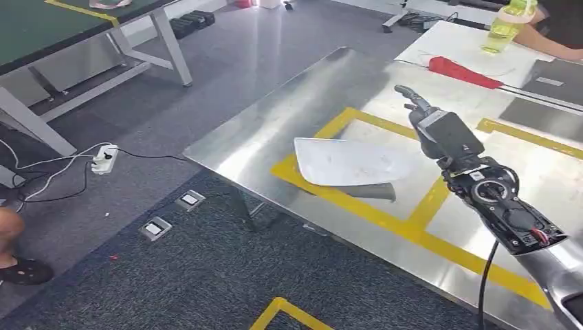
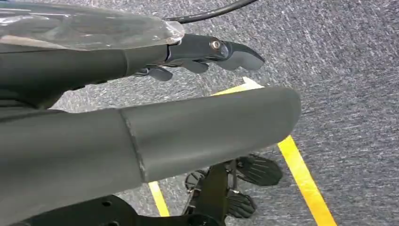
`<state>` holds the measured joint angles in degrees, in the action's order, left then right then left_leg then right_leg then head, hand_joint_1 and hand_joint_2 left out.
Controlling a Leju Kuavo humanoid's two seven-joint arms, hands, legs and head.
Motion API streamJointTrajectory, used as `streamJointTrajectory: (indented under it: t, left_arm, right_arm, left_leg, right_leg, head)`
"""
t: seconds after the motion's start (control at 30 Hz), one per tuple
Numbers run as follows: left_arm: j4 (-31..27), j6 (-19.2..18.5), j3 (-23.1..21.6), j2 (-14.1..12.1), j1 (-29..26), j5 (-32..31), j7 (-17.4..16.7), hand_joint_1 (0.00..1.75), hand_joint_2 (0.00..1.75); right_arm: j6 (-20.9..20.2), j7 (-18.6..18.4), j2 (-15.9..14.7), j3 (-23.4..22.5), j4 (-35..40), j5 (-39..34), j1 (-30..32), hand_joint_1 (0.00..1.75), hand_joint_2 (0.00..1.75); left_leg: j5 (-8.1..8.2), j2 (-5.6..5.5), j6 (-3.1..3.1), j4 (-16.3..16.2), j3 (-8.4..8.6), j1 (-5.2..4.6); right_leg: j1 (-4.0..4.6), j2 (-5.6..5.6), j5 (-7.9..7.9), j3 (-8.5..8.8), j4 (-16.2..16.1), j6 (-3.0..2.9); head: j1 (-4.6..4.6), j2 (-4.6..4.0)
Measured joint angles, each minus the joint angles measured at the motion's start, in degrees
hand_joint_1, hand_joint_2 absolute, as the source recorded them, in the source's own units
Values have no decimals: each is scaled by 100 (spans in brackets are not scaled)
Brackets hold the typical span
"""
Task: Take the parts from the cabinet and place them on the table.
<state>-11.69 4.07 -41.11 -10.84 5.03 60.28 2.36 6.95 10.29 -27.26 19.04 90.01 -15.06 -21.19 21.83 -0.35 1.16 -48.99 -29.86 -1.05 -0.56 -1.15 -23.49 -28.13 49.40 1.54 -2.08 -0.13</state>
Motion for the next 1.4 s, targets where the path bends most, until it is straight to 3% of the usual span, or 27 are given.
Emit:
streamJointTrajectory:
  t: [0.17, 0.4, 0.63, 0.7, 0.77, 0.8, 0.83, 0.87, 0.9, 0.93, 0.97, 1.0, 1.03, 1.07, 1.17, 1.2, 1.23, 1.27, 1.3, 1.33, 1.37, 1.4]
  left_arm:
    - [0, 0, -2, 0, 0, 15, 0, 0, 0]
    - [0, 7, -4, -2, 0, 74, 2, 0, 0]
    - [0, 9, -4, -2, 0, 90, 2, 0, 0]
    - [0, 9, -4, 0, 1, 92, 0, 0, 0]
    - [0, 9, -13, 2, 7, 92, 2, 0, 0]
    - [0, 9, -22, 2, 10, 92, 0, 0, 0]
    - [0, 9, -28, 2, 11, 92, 2, 0, 0]
    - [0, 9, -44, 2, 9, 92, 0, 0, 0]
    - [0, 9, -52, 2, 7, 92, 2, 0, 0]
    - [0, 9, -59, 9, 6, 92, 2, 0, 0]
    - [0, 9, -70, 15, 9, 92, 0, 0, 0]
    - [0, 9, -83, 20, 15, 92, 0, 0, 0]
    - [0, 9, -92, 20, 11, 92, 2, 0, 0]
    - [0, 9, -96, 20, 42, 92, 0, 0, 0]
    - [0, 9, -103, 20, 5, 96, 0, 0, 0]
    - [0, 9, -103, 13, -3, 98, 0, 0, 0]
    - [0, 9, -103, 17, 0, 96, 0, 0, 0]
    - [0, 9, -105, 17, 13, 98, 0, 0, 0]
    - [0, 9, -105, 17, 28, 98, 0, 0, 0]
    - [0, 9, -105, 22, 28, 98, 0, 0, 0]
    - [0, 9, -105, 31, 27, 98, 0, 0, 0]
    - [0, 9, -105, 39, 24, 98, 0, 0, 0]
  right_arm:
    - [-29, 55, 0, 0, 0, -50, 1, 0, 0]
    - [-453, 265, 55, 28, 145, -361, 93, 0, 0]
    - [-557, 286, 188, 177, 503, -382, 204, 0, 0]
    - [-564, 293, 201, 205, 594, -385, 207, 0, 0]
    - [-594, 313, 214, 234, 693, -385, 211, 0, 0]
    - [-612, 317, 225, 254, 721, -378, 220, 0, 0]
    - [-621, 319, 232, 267, 730, -369, 230, 0, 0]
    - [-636, 317, 262, 302, 752, -352, 269, 0, 0]
    - [-642, 317, 284, 323, 776, -337, 294, 0, 0]
    - [-664, 313, 315, 363, 800, -317, 293, 0, 0]
    - [-675, 310, 337, 393, 837, -302, 289, 0, 0]
    - [-678, 308, 358, 428, 881, -295, 287, 0, 0]
    - [-678, 310, 369, 450, 892, -289, 288, 0, 0]
    - [-678, 308, 391, 470, 911, -286, 290, 0, 0]
    - [-680, 310, 435, 522, 951, -284, 288, 0, 0]
    - [-680, 310, 468, 538, 979, -284, 282, 0, 0]
    - [-680, 308, 479, 551, 1001, -284, 276, 0, 0]
    - [-678, 315, 487, 562, 1021, -284, 270, 0, 0]
    - [-680, 315, 494, 573, 1021, -284, 272, 0, 0]
    - [-680, 308, 498, 581, 1021, -284, 275, 0, 0]
    - [-678, 308, 505, 595, 1021, -284, 277, 0, 0]
    - [-680, 308, 518, 608, 1021, -284, 277, 0, 0]
  left_leg:
    - [0, 0, 0, -1, -1, 0]
    - [90, 0, 16, -133, -25, 2]
    - [164, -1, 78, -242, -64, 0]
    - [156, -23, 109, -199, -52, 28]
    - [158, -62, 129, -175, -2, 52]
    - [160, -84, 131, -178, -1, 49]
    - [163, -104, 135, -181, -3, 46]
    - [170, -157, 136, -193, -2, 46]
    - [180, -207, 129, -203, 5, 51]
    - [196, -283, 110, -230, 14, 59]
    - [215, -342, 87, -260, 21, 71]
    - [252, -412, 60, -304, 32, 82]
    - [278, -468, 33, -325, 14, 86]
    - [281, -534, 10, -394, -47, 73]
    - [244, -724, -104, -366, -114, 130]
    - [280, -704, -131, -397, -125, 118]
    - [396, -368, -159, -586, -200, 104]
    - [606, -155, -187, -976, -393, 104]
    - [860, -54, -210, -1530, -683, 116]
    - [1064, -23, -223, -2082, -981, 125]
    - [1149, -17, -230, -2439, -1185, 127]
    - [1084, -16, -228, -2493, -1246, 128]
  right_leg:
    - [0, 0, 0, 0, 0, 0]
    - [-2, 0, -64, -2, 85, 18]
    - [-3, -13, -111, 1, 124, 66]
    - [4, -41, -141, 4, 140, 104]
    - [3, 50, -541, -248, 753, 121]
    - [2, 68, -835, -568, 1406, 128]
    - [0, 74, -964, -741, 1751, 128]
    - [-1, 76, -1091, -1024, 2291, 128]
    - [-5, 76, -988, -1052, 2292, 126]
    - [-15, 91, -719, -913, 1954, 115]
    - [-25, 119, -436, -696, 1473, 106]
    - [-56, 254, -106, -392, 806, 105]
    - [-107, 555, -134, -224, 475, 114]
    - [-96, 608, -159, -211, 382, 103]
    - [-51, 433, -174, -242, 446, -4]
    - [-87, 355, -158, -213, 405, -41]
    - [-68, 281, -163, -189, 400, -73]
    - [-48, 217, -174, -185, 400, -123]
    - [-28, 139, -182, -184, 400, -140]
    - [-9, 62, -192, -187, 401, -155]
    - [3, -7, -201, -186, 402, -169]
    - [11, -74, -207, -178, 402, -175]
  head:
    - [-2, 0]
    - [2, 0]
    - [9, 0]
    - [13, 0]
    - [-46, 0]
    - [-77, 0]
    - [-81, 0]
    - [-81, 0]
    - [-87, 0]
    - [-101, 0]
    - [-109, 0]
    - [-120, 0]
    - [-119, 0]
    - [-92, 0]
    - [-85, 0]
    - [-77, 0]
    - [-48, 0]
    - [13, 0]
    - [39, 0]
    - [42, 0]
    - [44, 0]
    - [44, 0]
